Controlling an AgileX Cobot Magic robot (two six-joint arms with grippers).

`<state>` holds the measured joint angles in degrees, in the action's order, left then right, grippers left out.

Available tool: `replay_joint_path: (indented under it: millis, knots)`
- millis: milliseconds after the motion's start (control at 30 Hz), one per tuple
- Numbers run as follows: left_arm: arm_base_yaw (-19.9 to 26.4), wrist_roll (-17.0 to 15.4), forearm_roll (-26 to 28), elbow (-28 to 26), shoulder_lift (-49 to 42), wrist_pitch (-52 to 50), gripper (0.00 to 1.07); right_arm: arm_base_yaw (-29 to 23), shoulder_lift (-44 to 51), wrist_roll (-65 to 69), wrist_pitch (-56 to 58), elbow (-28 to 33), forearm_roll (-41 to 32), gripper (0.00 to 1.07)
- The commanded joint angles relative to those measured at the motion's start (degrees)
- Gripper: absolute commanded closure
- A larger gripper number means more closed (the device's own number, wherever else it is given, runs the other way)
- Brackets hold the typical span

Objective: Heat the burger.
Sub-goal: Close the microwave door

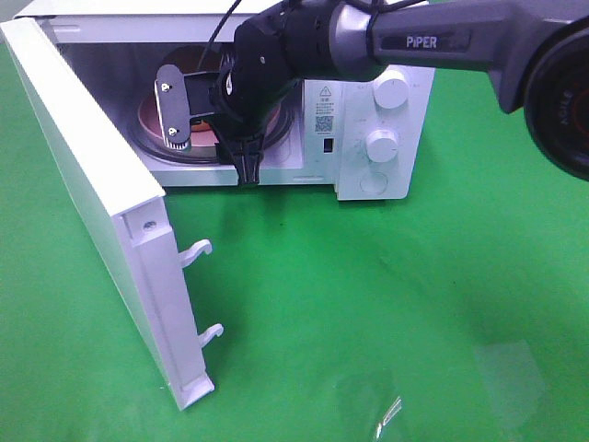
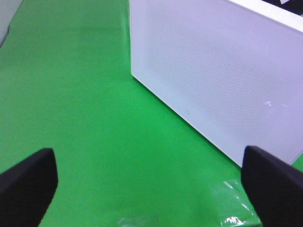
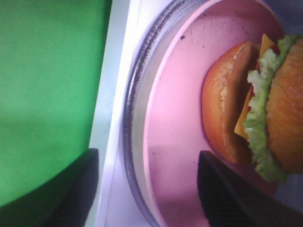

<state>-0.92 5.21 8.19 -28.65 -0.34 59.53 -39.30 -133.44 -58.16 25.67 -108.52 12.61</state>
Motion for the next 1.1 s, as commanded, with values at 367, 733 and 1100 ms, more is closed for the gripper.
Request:
replay_joint_path:
  millis: [367,733,1100]
  knots:
    - [-0.11,-0.34,0.29,0.17,-0.52,-0.17,0.09,-0.11,7.39,0.69,-4.70,10.71,0.06,0.35]
    - [-0.11,-0.34,0.29,0.17,-0.52,-0.17,0.09,-0.11,14.09,1.66,-4.93,19.88,0.17,0.35]
    - [-0.11,-0.34,0.29,0.17,-0.52,-0.17,0.09,-0.11,21.94,8.02,-4.87,28.53,0.17,0.35]
